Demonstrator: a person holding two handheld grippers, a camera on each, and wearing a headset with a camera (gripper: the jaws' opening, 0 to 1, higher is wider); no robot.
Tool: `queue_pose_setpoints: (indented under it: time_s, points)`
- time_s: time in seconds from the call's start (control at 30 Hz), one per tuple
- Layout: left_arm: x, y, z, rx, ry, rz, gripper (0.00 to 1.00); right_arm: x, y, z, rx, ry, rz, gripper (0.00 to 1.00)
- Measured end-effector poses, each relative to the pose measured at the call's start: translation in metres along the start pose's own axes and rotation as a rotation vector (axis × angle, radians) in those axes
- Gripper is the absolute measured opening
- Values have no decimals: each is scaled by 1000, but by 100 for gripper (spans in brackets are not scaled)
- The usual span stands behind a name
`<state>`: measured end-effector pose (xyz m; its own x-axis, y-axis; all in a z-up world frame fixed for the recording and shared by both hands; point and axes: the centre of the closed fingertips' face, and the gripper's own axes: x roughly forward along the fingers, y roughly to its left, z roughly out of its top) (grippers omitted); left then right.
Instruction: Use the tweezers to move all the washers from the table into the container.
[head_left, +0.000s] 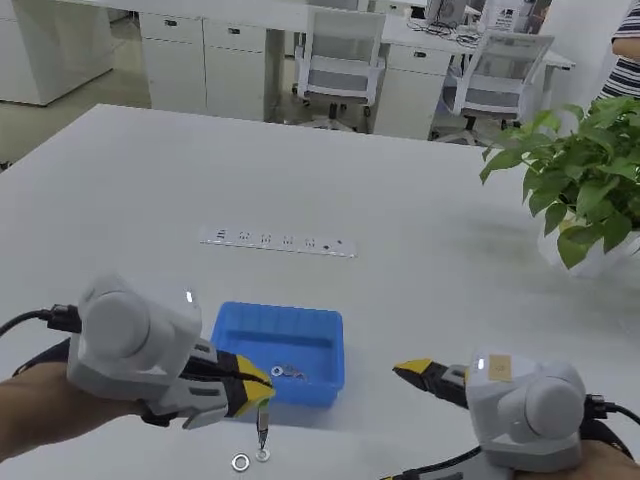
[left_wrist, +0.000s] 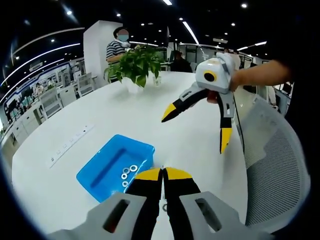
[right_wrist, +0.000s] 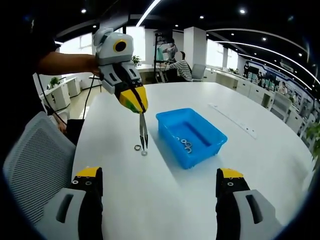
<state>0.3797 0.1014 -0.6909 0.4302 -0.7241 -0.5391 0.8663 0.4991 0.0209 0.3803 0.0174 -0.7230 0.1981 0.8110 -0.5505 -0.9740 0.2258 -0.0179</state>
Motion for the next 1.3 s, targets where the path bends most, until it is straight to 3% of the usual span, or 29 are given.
queue_pose_setpoints:
  time_s: [0.17,0.53,0.87,1.07,1.1,1.13,1.3]
  points:
    - [3,-2,-6,6,10,-2,5,2,3,-3,-2,9,8,94]
    - [4,-1,-1,5,-6,-5,5,4,5,-4,-5,14,16,93]
    - [6,-3,-3,10,-3,-9,5,7,6,-1,-21,6,33,89]
    - [6,-3,-4,21,4,-20,5,14,10,5,-73,2,74,82]
    - [5,-3,-4,21,5,-22,5,16,10,6,-137,13,84,79]
    - [5,-3,-5,21,5,-23,5,17,10,4,-156,25,91,76]
    - [5,-5,-6,49,25,-41,5,26,13,10,-170,13,128,66]
